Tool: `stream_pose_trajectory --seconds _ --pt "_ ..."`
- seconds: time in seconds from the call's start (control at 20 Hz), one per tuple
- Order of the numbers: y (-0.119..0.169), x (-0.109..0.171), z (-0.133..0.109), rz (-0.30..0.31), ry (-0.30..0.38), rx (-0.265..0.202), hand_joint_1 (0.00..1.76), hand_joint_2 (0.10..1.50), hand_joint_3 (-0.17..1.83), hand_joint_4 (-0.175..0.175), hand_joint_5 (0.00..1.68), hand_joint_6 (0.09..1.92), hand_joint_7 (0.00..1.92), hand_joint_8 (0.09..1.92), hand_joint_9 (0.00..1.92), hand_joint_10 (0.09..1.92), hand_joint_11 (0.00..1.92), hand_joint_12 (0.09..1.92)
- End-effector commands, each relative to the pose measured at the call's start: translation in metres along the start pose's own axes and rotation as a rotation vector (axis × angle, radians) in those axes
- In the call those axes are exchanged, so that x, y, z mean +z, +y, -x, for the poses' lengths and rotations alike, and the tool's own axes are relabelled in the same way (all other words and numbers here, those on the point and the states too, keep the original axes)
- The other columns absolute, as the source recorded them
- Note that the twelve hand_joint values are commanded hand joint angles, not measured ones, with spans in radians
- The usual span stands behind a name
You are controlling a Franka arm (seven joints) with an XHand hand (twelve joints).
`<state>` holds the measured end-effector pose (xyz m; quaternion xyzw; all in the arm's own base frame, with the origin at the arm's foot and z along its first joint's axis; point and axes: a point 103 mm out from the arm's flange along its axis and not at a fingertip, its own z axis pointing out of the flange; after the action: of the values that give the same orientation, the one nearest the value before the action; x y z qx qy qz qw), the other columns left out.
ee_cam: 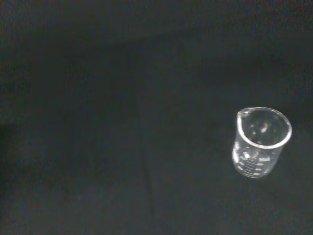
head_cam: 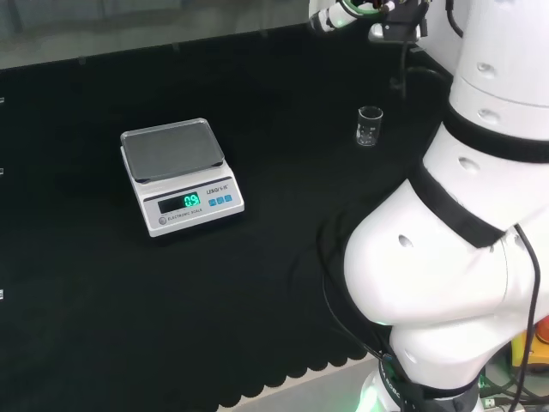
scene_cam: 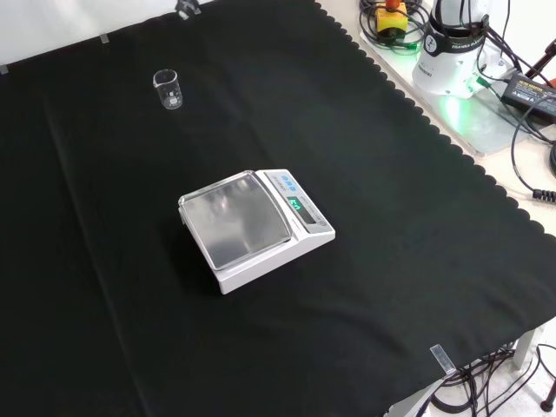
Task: Pick up the beaker.
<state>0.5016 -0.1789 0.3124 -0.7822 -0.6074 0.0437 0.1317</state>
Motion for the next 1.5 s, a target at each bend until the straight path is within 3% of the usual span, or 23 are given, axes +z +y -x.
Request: stream_pose_trajectory --seconds 0.05,0.4,0.55,1.5 --pt "0.027 0.024 0.036 -0.069 0.052 0.077 0.37 0.73 0.11 -0.091 0.19 0.09 0.06 0.09 0.00 0.41 0.00 1.43" --pt "0.045 0.056 0.049 -0.149 0.094 0.115 0.35 0.73 0.09 -0.088 0.22 0.09 0.05 0.09 0.00 0.40 0.00 1.42" --pt "0.052 0.069 0.052 -0.182 0.128 0.120 0.34 0.75 0.06 -0.084 0.25 0.09 0.01 0.19 0.00 0.38 0.00 1.41" --pt "0.072 0.136 0.074 -0.315 0.173 0.187 0.32 0.76 0.05 -0.083 0.29 0.09 0.00 0.24 0.00 0.36 0.00 1.40"
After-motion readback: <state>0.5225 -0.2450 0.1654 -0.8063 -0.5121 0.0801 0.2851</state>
